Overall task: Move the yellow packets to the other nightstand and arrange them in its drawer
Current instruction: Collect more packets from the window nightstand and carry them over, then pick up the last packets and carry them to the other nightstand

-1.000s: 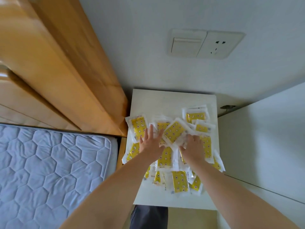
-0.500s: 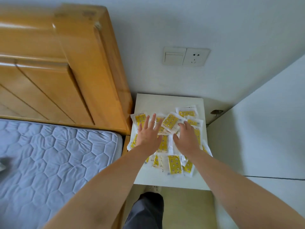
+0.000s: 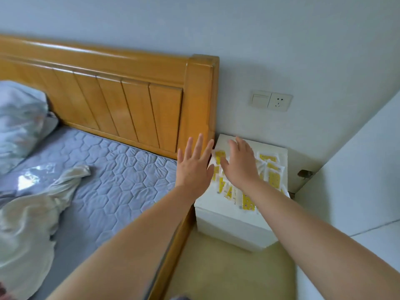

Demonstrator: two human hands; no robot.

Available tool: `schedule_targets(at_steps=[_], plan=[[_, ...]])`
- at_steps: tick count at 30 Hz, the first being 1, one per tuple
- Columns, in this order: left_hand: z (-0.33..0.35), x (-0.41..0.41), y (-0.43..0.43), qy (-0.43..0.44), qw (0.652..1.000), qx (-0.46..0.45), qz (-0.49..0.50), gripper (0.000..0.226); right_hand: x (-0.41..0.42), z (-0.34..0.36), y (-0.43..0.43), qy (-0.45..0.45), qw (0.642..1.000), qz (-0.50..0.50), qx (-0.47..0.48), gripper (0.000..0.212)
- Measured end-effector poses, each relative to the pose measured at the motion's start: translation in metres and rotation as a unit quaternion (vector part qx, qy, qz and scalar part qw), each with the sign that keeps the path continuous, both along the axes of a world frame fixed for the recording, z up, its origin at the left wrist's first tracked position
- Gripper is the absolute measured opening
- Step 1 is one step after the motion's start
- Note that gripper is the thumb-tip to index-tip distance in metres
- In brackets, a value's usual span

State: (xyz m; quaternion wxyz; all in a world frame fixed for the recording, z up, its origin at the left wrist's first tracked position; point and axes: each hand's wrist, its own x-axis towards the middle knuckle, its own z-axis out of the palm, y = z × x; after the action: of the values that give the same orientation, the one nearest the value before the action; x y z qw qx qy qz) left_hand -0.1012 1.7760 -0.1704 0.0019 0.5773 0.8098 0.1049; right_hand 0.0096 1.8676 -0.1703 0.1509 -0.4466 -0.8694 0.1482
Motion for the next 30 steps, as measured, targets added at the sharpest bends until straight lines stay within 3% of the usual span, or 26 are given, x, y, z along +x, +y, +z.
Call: schedule_targets(at_steps=[9,12,21,30], plan=[[0.085,-0.067,-0.191,0.023,0.977,0.099,0.186,0.065,-0.089,0.1,-0.164,0.031,0.975,0.161,0.148,0.059],[0.108,-0.092,-0.289,0.074,0.96,0.104,0.248,0.066,-0.128,0.127,-0.253,0.044,0.959,0.219,0.177,0.059],[0.169,-0.143,-0.61,0.138,0.9,0.125,0.395,0.067,-0.216,0.17,-0.556,0.073,0.883,0.353,0.3,0.062],[0.197,-0.169,-0.828,0.258,0.806,0.134,0.515,0.073,-0.281,0.219,-0.767,0.185,0.788,0.479,0.341,0.063]])
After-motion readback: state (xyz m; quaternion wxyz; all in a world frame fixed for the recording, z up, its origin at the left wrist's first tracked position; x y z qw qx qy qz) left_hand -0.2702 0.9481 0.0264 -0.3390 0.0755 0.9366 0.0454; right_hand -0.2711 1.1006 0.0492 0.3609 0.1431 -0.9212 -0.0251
